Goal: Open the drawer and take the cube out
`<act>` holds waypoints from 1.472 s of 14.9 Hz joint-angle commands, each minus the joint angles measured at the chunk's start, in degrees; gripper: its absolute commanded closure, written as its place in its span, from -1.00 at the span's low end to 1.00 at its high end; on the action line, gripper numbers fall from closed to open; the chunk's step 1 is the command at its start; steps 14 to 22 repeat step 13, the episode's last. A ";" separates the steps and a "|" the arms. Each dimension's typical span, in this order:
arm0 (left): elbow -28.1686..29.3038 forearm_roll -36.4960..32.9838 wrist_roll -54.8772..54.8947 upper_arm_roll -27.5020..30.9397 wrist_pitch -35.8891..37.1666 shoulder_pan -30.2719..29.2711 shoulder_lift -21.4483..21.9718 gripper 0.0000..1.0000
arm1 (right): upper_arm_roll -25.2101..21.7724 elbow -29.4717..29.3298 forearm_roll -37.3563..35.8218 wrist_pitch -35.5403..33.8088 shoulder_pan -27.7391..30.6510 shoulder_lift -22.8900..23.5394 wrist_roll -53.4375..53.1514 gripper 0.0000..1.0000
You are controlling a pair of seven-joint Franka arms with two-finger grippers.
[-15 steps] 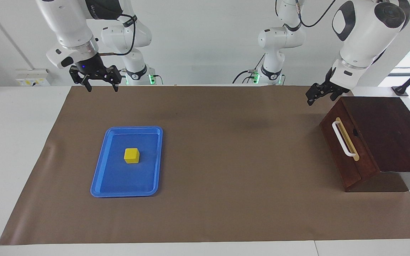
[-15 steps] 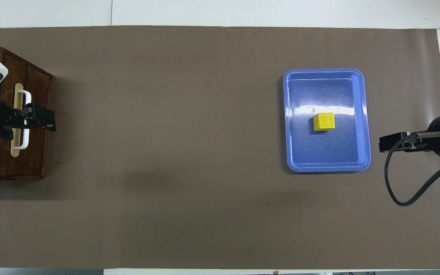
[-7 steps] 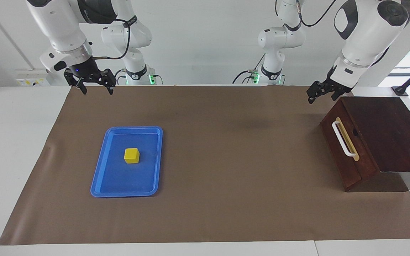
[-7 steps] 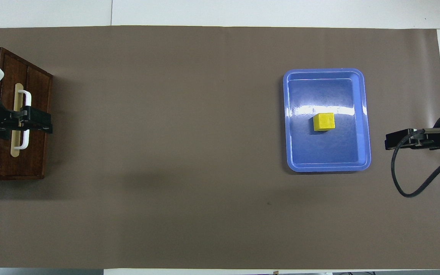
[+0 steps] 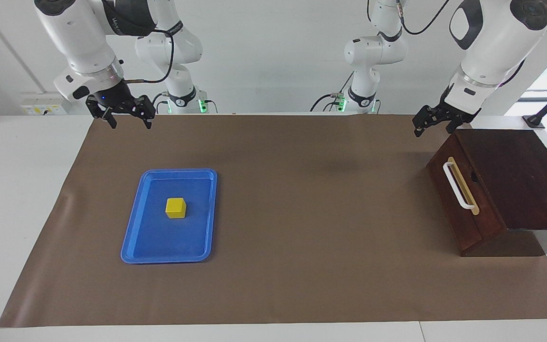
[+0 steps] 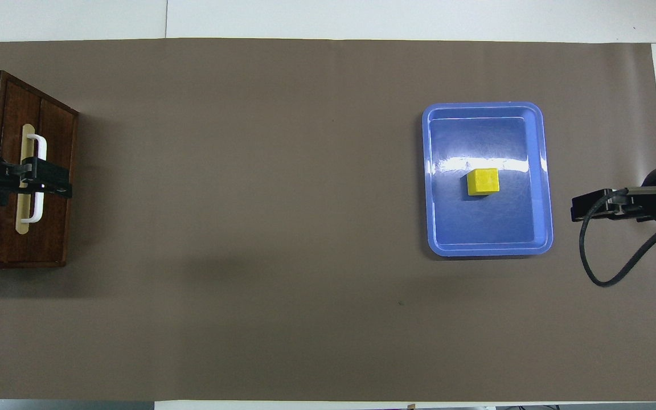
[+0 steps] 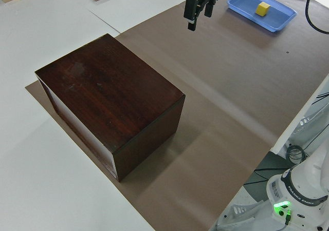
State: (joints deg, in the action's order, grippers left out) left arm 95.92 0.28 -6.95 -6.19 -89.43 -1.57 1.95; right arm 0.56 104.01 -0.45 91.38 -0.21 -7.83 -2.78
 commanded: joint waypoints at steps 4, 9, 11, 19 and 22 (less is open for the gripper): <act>-0.91 1.12 0.88 0.92 1.01 0.87 0.25 -1.00 | 0.32 -7.41 -0.61 -3.40 0.91 5.10 0.06 -1.00; -0.91 1.12 0.88 0.92 0.92 0.87 0.33 -1.00 | 0.41 -7.78 -1.84 -2.88 0.64 6.25 -0.38 -1.00; -0.91 1.12 0.88 0.92 0.92 0.87 0.33 -1.00 | 0.41 -7.68 -1.84 -2.61 0.82 6.16 -0.38 -1.00; -0.91 1.12 0.88 0.92 0.92 0.87 0.25 -1.00 | 0.41 -7.68 -1.84 -2.61 0.73 6.16 -0.38 -1.00; -0.91 1.12 0.88 0.92 0.92 0.87 0.25 -1.00 | 0.41 -7.68 -1.84 -2.61 0.73 6.16 -0.38 -1.00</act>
